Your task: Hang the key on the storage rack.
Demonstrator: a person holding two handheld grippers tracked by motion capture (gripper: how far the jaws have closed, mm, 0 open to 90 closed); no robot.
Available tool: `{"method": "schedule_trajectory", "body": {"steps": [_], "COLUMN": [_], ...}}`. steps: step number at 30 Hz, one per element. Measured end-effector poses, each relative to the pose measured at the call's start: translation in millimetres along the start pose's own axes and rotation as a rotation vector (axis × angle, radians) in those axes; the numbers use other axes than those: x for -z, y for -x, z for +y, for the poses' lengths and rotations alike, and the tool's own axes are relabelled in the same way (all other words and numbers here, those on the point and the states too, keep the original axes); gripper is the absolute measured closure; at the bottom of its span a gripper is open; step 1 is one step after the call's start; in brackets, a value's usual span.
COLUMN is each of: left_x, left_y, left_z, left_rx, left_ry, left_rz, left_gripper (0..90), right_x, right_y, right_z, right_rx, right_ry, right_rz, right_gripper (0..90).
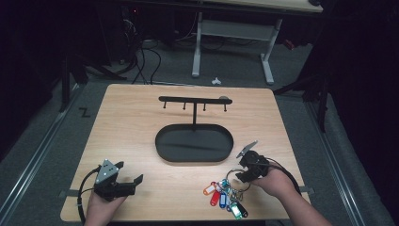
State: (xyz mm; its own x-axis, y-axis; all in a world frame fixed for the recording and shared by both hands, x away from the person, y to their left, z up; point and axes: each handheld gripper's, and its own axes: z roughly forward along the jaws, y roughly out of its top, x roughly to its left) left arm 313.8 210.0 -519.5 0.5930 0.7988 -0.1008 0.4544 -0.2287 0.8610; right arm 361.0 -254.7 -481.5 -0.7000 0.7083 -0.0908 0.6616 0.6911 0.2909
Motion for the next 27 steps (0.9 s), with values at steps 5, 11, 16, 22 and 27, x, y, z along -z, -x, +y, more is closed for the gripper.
{"method": "schedule_trajectory", "body": {"steps": [5,11,16,22,27], "left_x": [0.4,0.5,1.0,1.2,1.0], "left_y": [-0.4,0.0,-0.1,0.1,-0.3], "left_z": [-0.2,-0.1,-0.3,-0.4,-0.5], "left_rx": [0.003,0.001,0.005,0.005,0.005], "left_ry": [0.002,0.0,0.001,-0.001,0.0], "left_rz": [-0.001,-0.002,-0.004,-0.003,-0.002], "left_gripper": [8.2,8.3,8.4,8.4,8.5], "right_x": [-3.8,-8.8,-8.2,-10.7,-16.9], "right_y": [-1.2,2.0,5.6,11.8,15.0], "right_z": [9.8,18.1,22.8,28.5,30.1], "right_rx": [0.041,0.063,0.088,0.082,0.073], "right_ry": [-0.018,-0.088,-0.11,-0.18,-0.205], "right_rz": [0.029,0.035,0.044,0.06,0.089], "right_gripper": [32.1,46.6,52.7,55.5,55.0]}}
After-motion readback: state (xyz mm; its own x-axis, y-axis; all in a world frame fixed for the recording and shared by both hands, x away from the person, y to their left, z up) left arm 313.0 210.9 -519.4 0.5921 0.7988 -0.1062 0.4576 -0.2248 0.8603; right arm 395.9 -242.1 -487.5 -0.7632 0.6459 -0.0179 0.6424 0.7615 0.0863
